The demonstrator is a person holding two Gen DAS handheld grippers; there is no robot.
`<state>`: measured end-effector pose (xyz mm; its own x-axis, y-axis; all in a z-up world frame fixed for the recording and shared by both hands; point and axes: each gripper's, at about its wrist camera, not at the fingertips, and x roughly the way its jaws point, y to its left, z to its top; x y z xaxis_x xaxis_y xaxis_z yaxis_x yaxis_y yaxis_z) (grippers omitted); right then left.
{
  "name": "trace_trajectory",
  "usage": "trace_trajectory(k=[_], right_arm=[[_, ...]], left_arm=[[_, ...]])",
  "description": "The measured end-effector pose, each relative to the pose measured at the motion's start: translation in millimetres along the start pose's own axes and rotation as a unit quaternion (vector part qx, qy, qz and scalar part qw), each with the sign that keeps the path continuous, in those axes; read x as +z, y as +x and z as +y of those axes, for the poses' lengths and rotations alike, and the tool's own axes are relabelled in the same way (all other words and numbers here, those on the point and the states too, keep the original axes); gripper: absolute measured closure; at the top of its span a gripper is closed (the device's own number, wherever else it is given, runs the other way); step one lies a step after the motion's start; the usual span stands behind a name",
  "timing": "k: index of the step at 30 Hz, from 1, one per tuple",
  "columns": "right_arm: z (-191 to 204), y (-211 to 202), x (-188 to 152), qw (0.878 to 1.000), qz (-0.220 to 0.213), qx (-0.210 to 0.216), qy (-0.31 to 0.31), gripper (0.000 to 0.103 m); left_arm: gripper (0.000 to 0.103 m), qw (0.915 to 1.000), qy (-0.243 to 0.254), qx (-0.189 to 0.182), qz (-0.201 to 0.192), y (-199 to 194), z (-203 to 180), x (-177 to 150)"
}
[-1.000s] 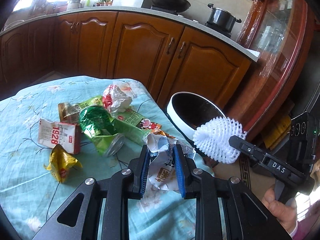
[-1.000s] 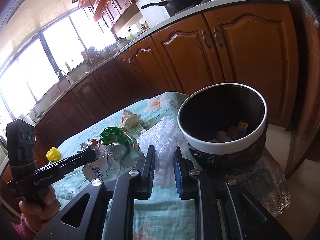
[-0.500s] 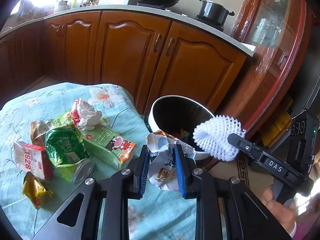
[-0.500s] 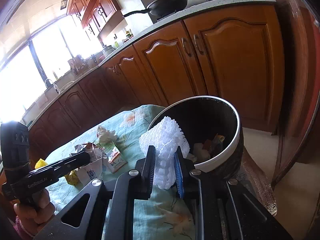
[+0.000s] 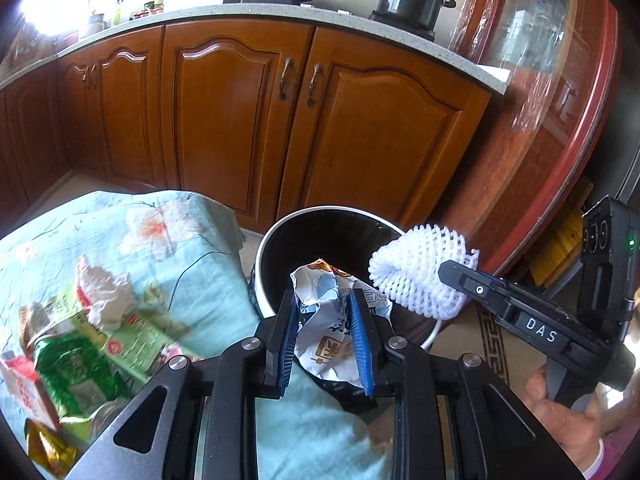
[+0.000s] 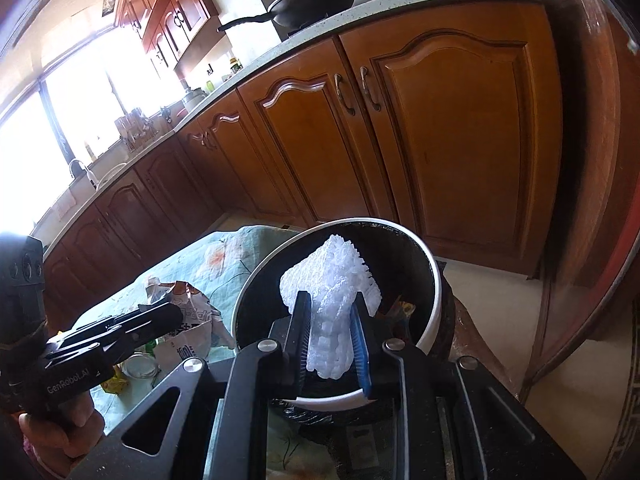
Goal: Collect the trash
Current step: 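Carry both items over the trash bin and open both tools to drop them, then move both open tools back over the remaining trash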
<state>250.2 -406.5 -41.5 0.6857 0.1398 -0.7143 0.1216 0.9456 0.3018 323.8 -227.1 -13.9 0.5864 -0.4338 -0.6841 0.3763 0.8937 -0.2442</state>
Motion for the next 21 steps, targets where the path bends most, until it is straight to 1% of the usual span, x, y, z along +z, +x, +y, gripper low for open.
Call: trace_trajectory(k=[6,10,11,12,13,14,15,17,21], right_arm=[[-9,13,9,1.000,0.008,-0.005,-0.001,0.081],[-14,23,10,1.000,0.019,-0.012,0.000,0.080],[-15,26,11,1.000,0.022,-0.012,0.000,0.075],[-17,28,11,1.000,0.025,-0.012,0.002,0.068],[-19,28,11,1.000,0.026,-0.012,0.005,0.063],[-21,28,11,1.000,0.024,-0.010,0.009,0.049],[-23,27,10,1.000,0.023,-0.009,0.013,0.043],[-26,24,8,1.000,0.019,-0.009,0.020,0.042],[-31,19,4,0.999,0.012,-0.002,0.036,0.034]], left_arm=[[0.077,0.9997,0.004,0.010,0.023,37,-2,10],[0.071,0.9993,0.013,0.010,0.033,55,-9,14],[0.067,0.9993,0.015,0.010,0.033,57,-11,14],[0.065,0.9992,0.016,0.009,0.034,58,-15,14],[0.058,0.9992,0.018,0.011,0.035,60,-16,13],[0.053,0.9991,0.018,0.013,0.035,60,-19,12],[0.052,0.9992,0.018,0.012,0.033,61,-20,11],[0.050,0.9993,0.015,0.011,0.033,59,-17,10],[0.046,0.9994,-0.004,0.007,0.034,51,-10,2]])
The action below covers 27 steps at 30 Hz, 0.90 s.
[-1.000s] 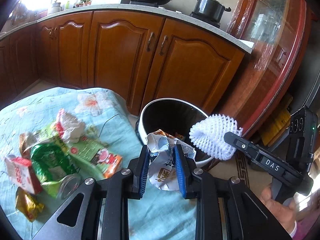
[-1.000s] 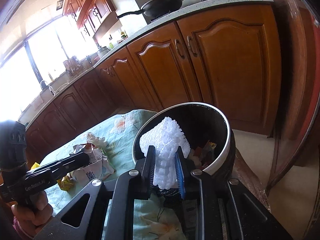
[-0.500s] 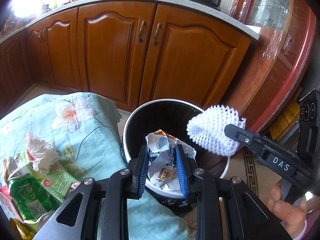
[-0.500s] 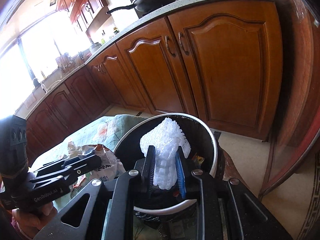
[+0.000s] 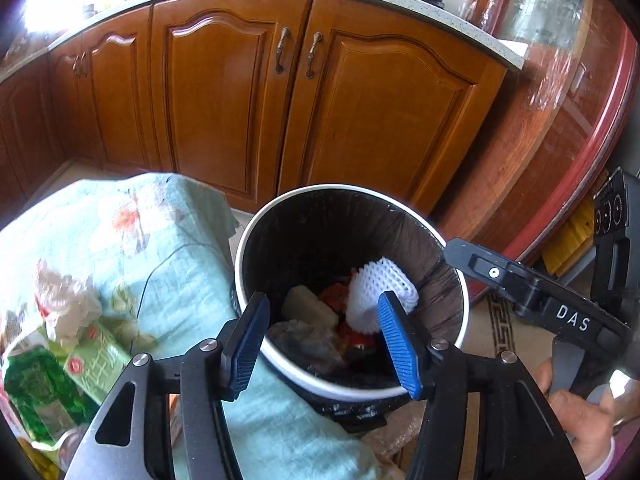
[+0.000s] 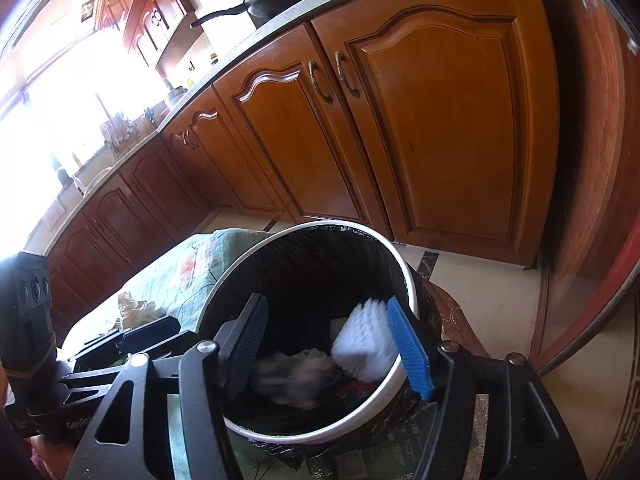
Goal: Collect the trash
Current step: 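Move both open tools back over the remaining trash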
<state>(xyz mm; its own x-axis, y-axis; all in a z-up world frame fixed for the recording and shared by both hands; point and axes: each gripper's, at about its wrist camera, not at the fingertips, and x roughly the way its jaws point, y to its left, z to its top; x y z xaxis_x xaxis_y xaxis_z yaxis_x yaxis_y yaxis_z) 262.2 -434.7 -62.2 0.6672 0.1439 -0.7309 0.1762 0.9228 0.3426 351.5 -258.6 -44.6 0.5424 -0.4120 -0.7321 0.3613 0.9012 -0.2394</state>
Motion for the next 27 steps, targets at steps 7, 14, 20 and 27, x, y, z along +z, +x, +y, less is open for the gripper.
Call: trace_trajectory(k=[7,14,20,27], right_arm=[[6,-16,-13,1.000,-0.016,0.013,0.013,0.018],[28,-30,-32,0.999,-0.022,0.027,0.001,0.011],[48,-36,-53,0.999,-0.012,0.039,-0.012,0.005],[70,-37,-73,0.998,0.001,0.057,-0.025,0.001]], left_arm=[[0.042,0.9996,-0.026,0.002,-0.011,-23,11,-21],[0.035,0.9984,-0.050,0.011,-0.026,-65,29,-53],[0.035,0.9965,-0.074,0.021,-0.032,-100,50,-81],[0.031,0.9931,-0.100,0.040,-0.045,-139,73,-106]])
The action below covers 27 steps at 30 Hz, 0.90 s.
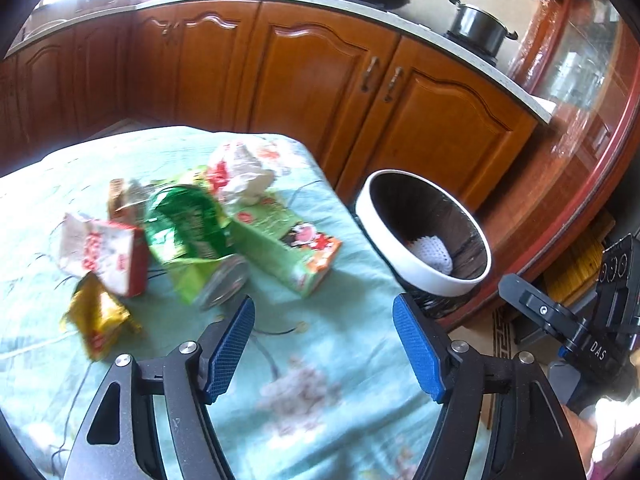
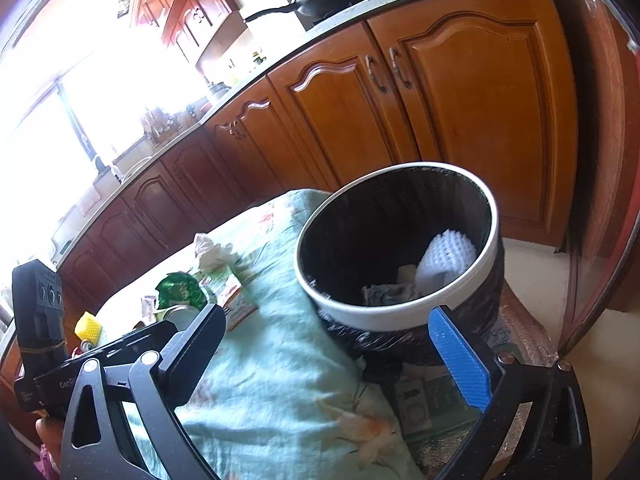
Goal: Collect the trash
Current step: 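Move both open tools back over the remaining trash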
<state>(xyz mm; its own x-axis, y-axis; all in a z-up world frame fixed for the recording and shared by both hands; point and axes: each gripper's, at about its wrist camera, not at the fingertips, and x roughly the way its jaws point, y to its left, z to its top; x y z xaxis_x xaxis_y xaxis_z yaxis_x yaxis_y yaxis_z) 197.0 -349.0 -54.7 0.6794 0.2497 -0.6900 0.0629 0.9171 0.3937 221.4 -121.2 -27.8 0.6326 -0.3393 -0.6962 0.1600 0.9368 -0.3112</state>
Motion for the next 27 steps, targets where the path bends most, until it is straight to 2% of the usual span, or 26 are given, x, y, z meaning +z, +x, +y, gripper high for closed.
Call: trace_trajectory(k=[14,27], right_arm=[[39,10,-14,0.999,0.015,0.022,-0.038,0.001],[61,36,-8,0.994,0.032,0.062,-0.089,0.001]], left_arm=[[0.028,0.9979,-0.056,0.028,-0.015,-46,53,-14],[0.030,0.9963,-0.080,0.029,-0.015,-43,71,-2]])
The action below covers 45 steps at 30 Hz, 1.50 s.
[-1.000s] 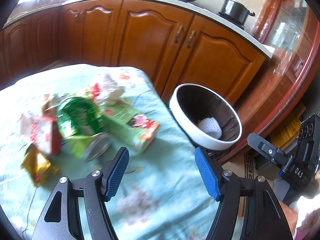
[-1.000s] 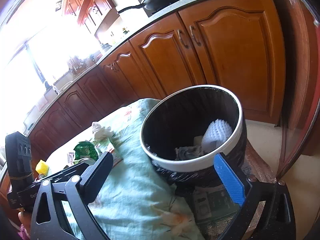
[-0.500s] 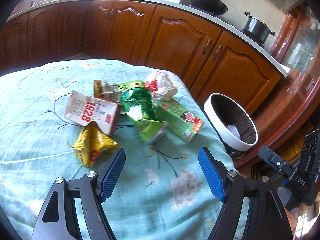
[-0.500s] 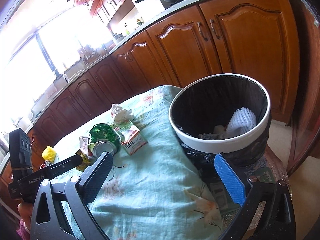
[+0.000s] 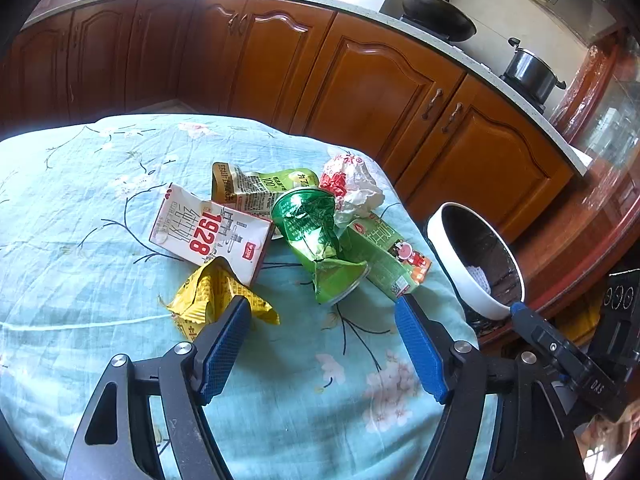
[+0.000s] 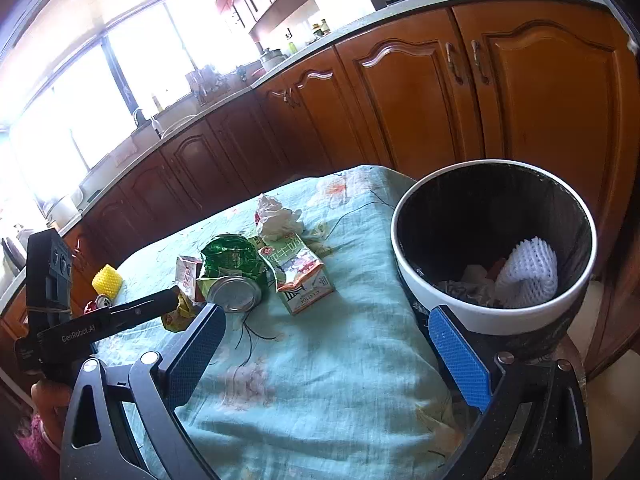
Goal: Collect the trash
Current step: 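Move both open tools back over the remaining trash, then grasp the green chip bag with the left tool while the right tool grasps the green milk carton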
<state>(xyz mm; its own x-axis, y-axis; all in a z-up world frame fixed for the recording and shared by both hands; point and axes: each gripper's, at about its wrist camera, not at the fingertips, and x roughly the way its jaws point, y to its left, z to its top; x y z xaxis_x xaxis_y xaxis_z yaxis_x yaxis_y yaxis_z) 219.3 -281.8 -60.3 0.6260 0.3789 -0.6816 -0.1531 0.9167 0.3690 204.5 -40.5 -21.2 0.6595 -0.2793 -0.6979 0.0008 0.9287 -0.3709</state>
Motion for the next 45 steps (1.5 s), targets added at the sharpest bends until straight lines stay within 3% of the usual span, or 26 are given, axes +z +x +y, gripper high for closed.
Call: trace_trajectory(k=[9,17,20,26,28,31,37,40,45], right_arm=[[9,37,13,0.997,0.037,0.022,-0.065,0.012],[16,77,19,0.990,0.081,0.028,-0.113,0.023],[18,87,23,0.988,0.089,0.029,-0.126,0.024],[23,100,28,0.984,0.099,0.031,-0.143,0.028],[24,105,28,0.983,0.106,0.028,-0.145,0.034],[23,110,25,0.982,0.120,0.020,-0.145,0.056],[17,96,20,0.986,0.115,0.006,-0.123,0.056],[9,82,16,0.990,0.108,0.006,-0.090,0.056],[-6,63,6,0.994,0.105,0.011,-0.031,0.056]], left_arm=[[0.041,0.9997,-0.011,-0.008,0.021,29,2,24],[0.063,0.9993,-0.001,-0.005,0.038,59,-1,46],[0.065,0.9990,0.009,-0.003,0.045,69,0,51],[0.065,0.9983,0.012,-0.001,0.057,82,4,56],[0.066,0.9981,0.011,0.000,0.061,84,5,56],[0.066,0.9978,0.013,0.005,0.064,87,6,56],[0.063,0.9977,0.024,0.011,0.062,88,1,53],[0.055,0.9974,0.031,0.014,0.063,90,1,52],[0.056,0.9963,0.057,0.025,0.060,98,-5,50]])
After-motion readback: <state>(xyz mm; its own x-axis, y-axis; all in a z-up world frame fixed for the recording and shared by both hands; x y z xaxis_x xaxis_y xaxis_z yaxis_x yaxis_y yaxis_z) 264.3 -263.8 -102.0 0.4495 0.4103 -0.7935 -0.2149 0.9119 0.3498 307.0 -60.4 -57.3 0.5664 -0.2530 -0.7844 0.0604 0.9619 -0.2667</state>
